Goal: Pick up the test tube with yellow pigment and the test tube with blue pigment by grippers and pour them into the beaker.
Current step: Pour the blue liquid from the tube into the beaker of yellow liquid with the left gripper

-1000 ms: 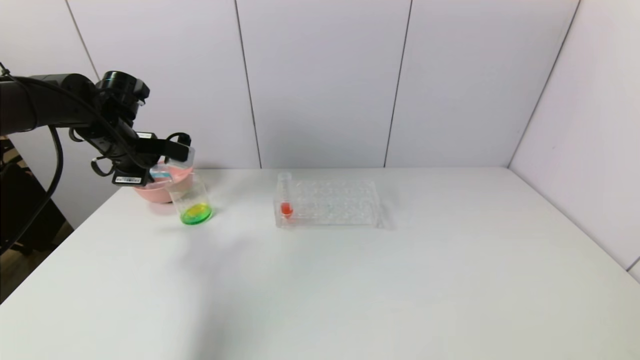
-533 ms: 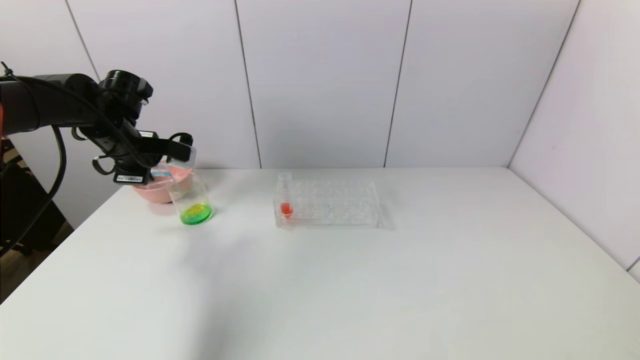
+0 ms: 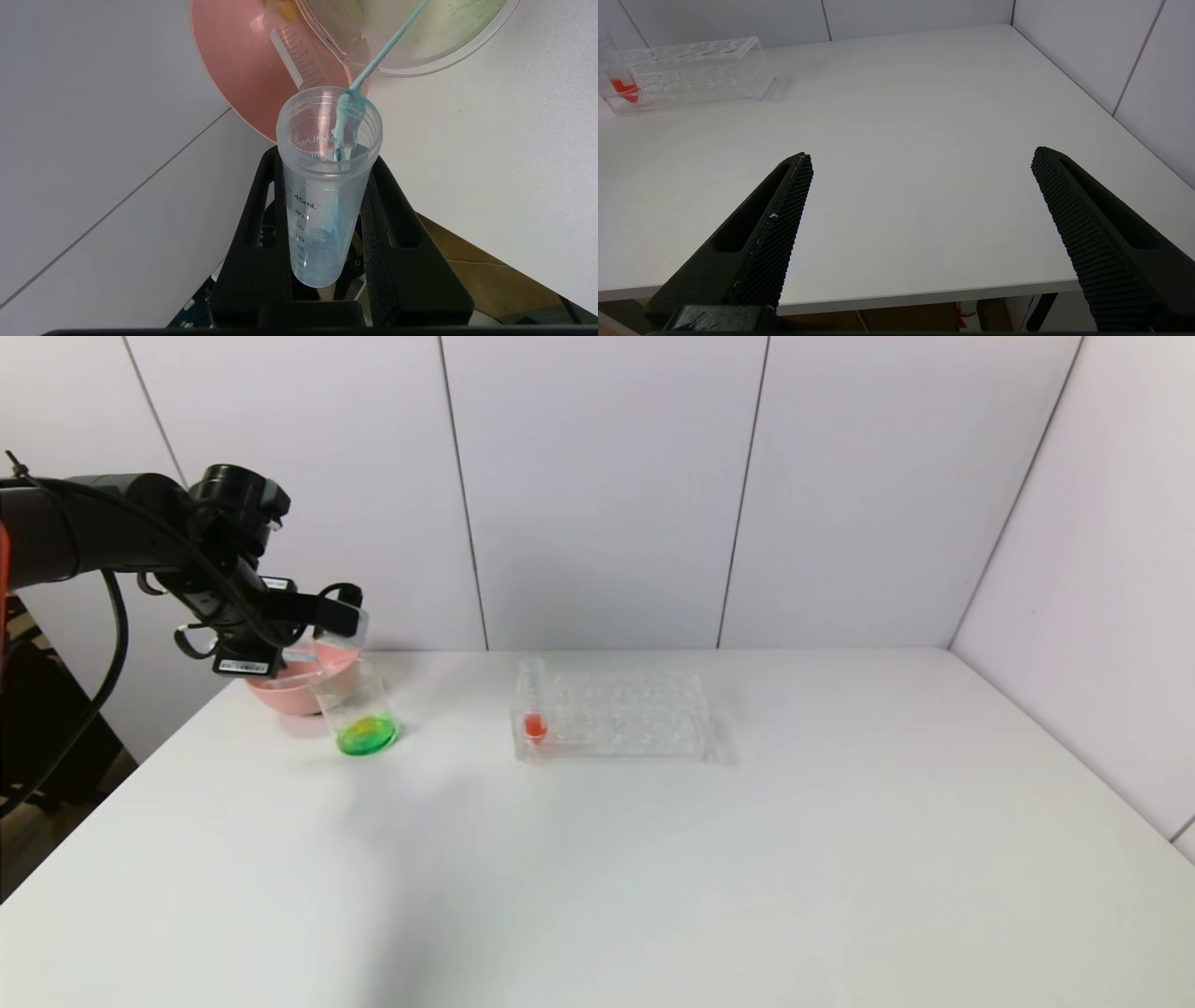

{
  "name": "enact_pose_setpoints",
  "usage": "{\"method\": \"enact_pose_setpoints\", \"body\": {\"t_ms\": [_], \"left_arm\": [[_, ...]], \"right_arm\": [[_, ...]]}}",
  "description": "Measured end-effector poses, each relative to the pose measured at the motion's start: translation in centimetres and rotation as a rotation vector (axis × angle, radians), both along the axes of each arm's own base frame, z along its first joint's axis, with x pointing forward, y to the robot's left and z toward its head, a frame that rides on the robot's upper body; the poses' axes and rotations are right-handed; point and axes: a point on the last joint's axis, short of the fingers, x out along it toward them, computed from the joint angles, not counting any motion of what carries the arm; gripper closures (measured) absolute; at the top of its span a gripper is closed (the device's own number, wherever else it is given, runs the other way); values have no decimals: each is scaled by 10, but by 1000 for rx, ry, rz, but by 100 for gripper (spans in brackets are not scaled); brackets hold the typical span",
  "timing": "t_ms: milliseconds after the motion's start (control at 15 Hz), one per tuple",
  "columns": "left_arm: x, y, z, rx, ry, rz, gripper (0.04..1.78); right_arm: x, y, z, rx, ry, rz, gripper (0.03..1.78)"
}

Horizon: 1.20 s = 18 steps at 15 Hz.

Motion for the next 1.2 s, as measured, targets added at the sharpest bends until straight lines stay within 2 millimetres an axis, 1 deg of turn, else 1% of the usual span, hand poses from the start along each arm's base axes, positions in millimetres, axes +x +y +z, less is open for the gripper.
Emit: {"method": "enact_pose_setpoints", "body": {"t_ms": [667,933,1067,1200], "left_arm": [[0,-1,0,19,1,5,137],[1,0,4,-8,-33,7,137],[-1,0,8,-72,-67,43,137],[-3,0,12,-213,-113,116,137]], "right_arm": [[0,0,0,0,0,0,10],[0,0,0,0,0,0,10],[0,0,0,0,0,0,10],[0,0,0,0,0,0,10]]}}
